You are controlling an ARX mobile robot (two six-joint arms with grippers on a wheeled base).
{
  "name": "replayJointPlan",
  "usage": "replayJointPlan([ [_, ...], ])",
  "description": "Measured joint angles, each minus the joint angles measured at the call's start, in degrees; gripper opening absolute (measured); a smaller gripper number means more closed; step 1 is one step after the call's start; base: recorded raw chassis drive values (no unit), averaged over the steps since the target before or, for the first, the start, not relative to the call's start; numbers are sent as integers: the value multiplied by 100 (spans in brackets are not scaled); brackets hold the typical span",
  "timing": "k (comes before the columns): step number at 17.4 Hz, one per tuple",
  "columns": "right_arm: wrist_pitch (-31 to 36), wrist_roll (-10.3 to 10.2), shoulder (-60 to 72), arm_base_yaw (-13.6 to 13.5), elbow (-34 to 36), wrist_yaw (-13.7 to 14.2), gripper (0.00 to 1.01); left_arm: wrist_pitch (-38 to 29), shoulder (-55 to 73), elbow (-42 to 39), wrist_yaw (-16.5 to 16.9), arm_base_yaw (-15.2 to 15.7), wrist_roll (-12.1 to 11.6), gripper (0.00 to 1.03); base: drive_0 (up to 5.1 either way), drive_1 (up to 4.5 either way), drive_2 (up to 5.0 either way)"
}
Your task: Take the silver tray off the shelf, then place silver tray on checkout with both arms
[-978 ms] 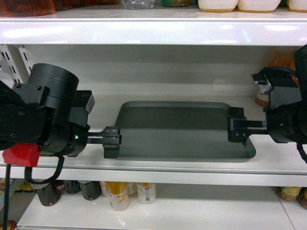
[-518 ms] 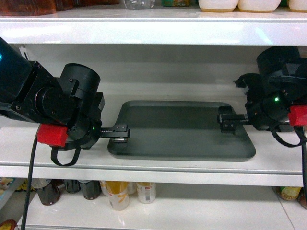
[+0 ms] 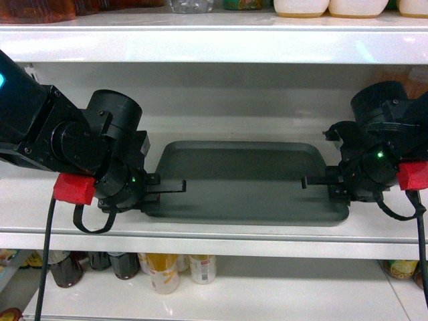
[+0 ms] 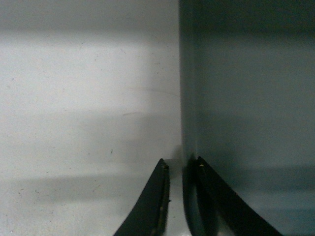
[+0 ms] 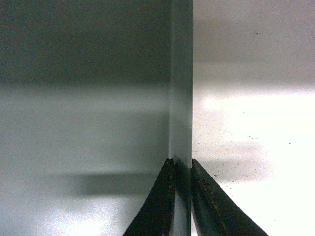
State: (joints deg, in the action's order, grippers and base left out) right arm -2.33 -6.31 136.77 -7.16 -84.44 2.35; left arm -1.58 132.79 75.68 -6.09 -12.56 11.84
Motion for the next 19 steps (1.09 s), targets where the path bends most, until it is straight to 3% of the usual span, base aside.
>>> replayJointPlan([
  [2,192,-90,-59,7,162,-79,3,-107,-44,-103,57,11,127,3,0,0,0],
  [5,881,-286,-422,11,988,-249,3,-603,-369,-726,33,37,291,3,0,0,0],
  [6,1126,-374,-669,11,1432,-363,3,-817,-662,-1226,37,15,461,3,0,0,0],
  [8,1469,-463,-1060,11,2085,-415,3,-1051,-1003,-1794,4,-116,601,3,0,0,0],
  [10,1847,-501,-1707,33,2868,-459,3,-1303,-1631,-2505,-232,-367,726,3,0,0,0],
  [13,2302,-601,-3012,129,4022,-579,3,-1624,-2817,-3311,-619,-710,667,3,0,0,0],
  [17,2529,-728,-4903,122,5469,-863,2,-1526,-4291,-4330,-975,-966,411,3,0,0,0],
  [19,2647,-743,-5462,122,5742,-866,2,-1676,-4433,-4441,-1047,-1016,269,3,0,0,0],
])
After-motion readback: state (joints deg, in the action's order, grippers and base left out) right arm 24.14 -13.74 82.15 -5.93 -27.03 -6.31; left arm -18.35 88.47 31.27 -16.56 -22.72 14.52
